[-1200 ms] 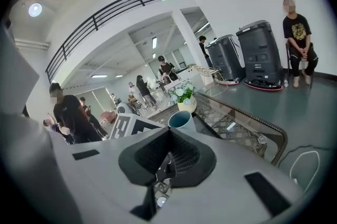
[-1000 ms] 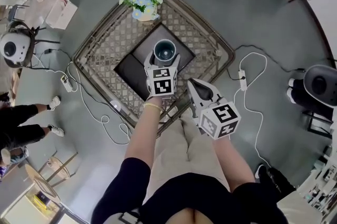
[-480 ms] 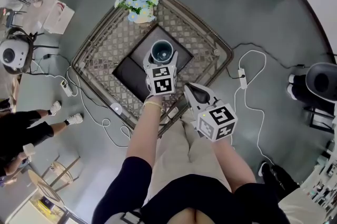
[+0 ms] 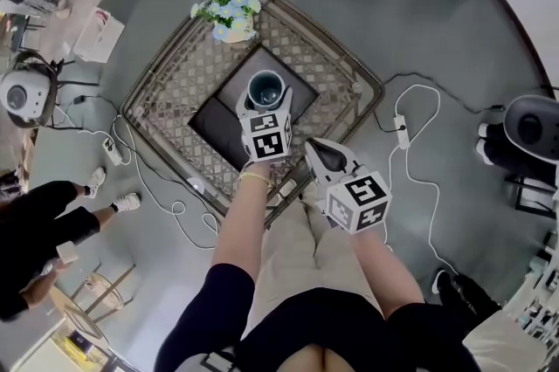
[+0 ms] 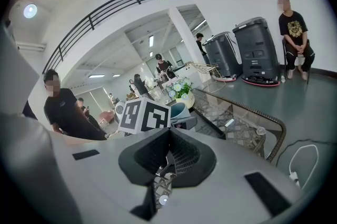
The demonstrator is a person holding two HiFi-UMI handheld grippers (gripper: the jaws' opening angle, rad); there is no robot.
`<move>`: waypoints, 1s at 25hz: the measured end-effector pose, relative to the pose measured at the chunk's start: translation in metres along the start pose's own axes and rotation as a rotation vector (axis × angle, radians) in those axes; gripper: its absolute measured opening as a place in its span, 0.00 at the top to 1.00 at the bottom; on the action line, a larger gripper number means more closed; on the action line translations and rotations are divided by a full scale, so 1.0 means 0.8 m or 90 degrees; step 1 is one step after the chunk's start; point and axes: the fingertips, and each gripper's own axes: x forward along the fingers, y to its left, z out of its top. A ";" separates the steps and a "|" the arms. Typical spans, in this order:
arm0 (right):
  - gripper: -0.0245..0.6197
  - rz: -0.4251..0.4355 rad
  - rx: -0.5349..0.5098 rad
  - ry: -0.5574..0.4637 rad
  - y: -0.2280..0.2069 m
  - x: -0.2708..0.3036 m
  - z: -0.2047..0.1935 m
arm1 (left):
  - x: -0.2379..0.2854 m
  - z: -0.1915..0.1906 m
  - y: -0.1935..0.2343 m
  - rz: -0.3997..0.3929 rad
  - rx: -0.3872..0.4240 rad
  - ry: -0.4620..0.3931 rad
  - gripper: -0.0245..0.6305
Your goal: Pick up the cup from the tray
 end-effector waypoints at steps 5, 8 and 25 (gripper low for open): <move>0.95 0.002 -0.008 -0.010 0.010 -0.002 0.008 | -0.032 0.011 -0.006 -0.002 0.012 -0.010 0.38; 0.95 -0.002 -0.019 -0.016 0.012 -0.005 0.015 | -0.061 0.017 -0.007 -0.001 0.015 -0.012 0.38; 0.95 -0.003 -0.082 -0.009 0.035 -0.021 0.027 | -0.215 0.016 -0.031 0.000 0.008 -0.016 0.38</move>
